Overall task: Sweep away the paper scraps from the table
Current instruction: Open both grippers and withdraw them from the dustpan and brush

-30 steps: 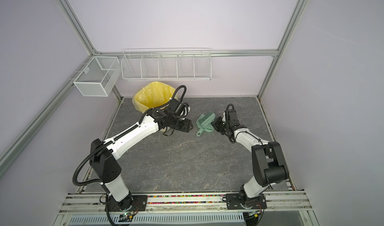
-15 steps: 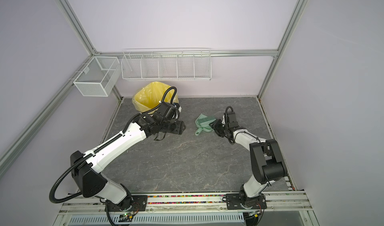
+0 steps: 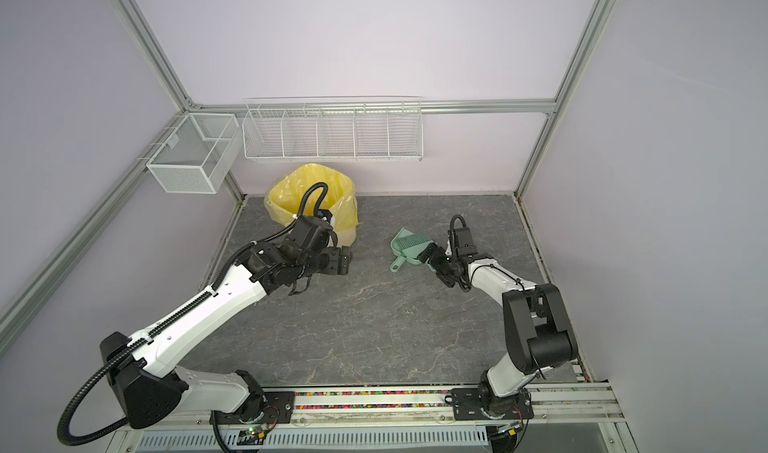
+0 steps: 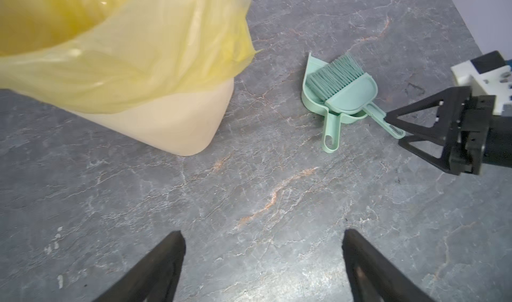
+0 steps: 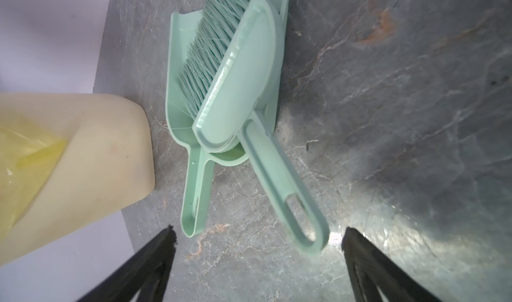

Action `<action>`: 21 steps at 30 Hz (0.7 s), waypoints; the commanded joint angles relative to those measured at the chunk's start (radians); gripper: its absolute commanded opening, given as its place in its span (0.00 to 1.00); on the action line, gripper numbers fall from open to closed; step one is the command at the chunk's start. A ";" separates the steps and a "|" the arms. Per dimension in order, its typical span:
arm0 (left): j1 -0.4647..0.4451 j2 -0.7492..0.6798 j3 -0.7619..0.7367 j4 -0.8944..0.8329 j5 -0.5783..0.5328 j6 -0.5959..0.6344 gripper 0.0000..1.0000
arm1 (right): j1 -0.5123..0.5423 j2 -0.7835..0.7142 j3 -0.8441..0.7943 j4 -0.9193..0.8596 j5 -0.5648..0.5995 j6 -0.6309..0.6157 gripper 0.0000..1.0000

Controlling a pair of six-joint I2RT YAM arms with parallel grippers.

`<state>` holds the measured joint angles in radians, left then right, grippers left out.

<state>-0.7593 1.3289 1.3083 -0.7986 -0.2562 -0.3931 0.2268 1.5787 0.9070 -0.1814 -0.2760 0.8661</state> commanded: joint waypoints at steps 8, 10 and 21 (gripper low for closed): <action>0.070 -0.117 -0.158 0.098 -0.231 -0.011 1.00 | -0.096 -0.200 -0.022 -0.101 0.058 -0.105 0.89; 0.075 -0.123 -0.200 0.159 -0.327 0.017 1.00 | -0.128 -0.236 -0.022 -0.128 0.062 -0.133 0.88; 0.301 -0.204 -0.562 0.557 -0.504 0.035 0.99 | -0.223 -0.361 0.029 -0.257 0.110 -0.359 0.88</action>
<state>-0.4915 1.1706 0.7998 -0.4076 -0.6834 -0.3580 0.0223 1.2556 0.9058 -0.3874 -0.1829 0.5949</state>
